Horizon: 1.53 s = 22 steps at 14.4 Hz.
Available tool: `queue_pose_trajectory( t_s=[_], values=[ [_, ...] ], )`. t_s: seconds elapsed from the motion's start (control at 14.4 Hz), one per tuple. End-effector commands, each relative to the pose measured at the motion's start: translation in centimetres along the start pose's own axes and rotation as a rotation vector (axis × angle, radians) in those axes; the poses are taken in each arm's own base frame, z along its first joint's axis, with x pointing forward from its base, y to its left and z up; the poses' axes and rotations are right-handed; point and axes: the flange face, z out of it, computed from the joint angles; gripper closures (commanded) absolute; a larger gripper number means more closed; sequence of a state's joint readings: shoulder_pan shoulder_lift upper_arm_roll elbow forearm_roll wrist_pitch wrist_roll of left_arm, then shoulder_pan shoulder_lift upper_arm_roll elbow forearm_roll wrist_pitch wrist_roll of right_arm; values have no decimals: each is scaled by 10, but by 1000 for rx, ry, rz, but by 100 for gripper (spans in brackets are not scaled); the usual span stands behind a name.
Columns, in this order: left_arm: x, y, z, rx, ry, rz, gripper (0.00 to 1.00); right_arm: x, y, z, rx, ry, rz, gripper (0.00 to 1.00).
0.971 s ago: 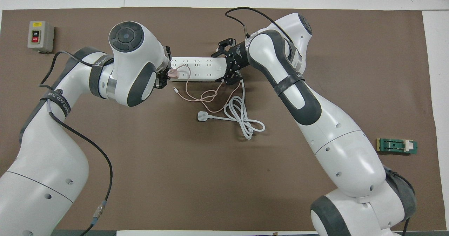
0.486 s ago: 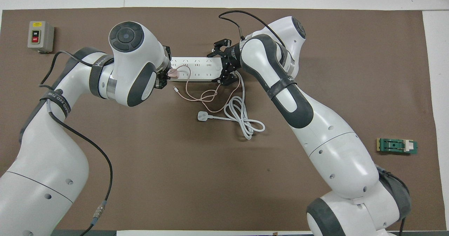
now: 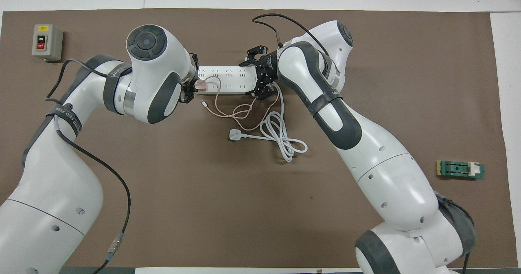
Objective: Unplug charger and place it aside
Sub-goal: 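Pull the charger out of the strip with the left gripper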
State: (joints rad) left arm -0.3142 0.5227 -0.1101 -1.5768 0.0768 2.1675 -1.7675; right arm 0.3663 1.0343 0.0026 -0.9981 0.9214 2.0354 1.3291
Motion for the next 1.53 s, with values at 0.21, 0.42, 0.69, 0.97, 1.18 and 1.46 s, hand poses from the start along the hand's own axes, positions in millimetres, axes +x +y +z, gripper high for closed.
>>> queue_pose_trajectory(
  t_s=[0.21, 0.42, 0.69, 0.97, 1.18, 1.46],
  values=[
    [43, 12, -53, 6, 38, -46, 100, 15, 1, 7, 14, 28, -34, 61],
    [67, 1, -93, 25, 40, 5, 100, 15, 1, 7, 14, 28, -34, 61],
    [126, -20, -130, 97, 36, 120, 100, 16, 0, 6, 16, 27, -33, 61],
    [233, -55, -164, 158, -38, 291, 100, 9, -1, -7, 8, 15, -8, 27],
    [287, -79, -159, 181, -69, 434, 100, -21, -5, -41, 30, 9, 1, 0],
    [335, -111, -137, 136, -57, 558, 100, -49, 1, -97, 22, 35, -13, 0]
  ],
)
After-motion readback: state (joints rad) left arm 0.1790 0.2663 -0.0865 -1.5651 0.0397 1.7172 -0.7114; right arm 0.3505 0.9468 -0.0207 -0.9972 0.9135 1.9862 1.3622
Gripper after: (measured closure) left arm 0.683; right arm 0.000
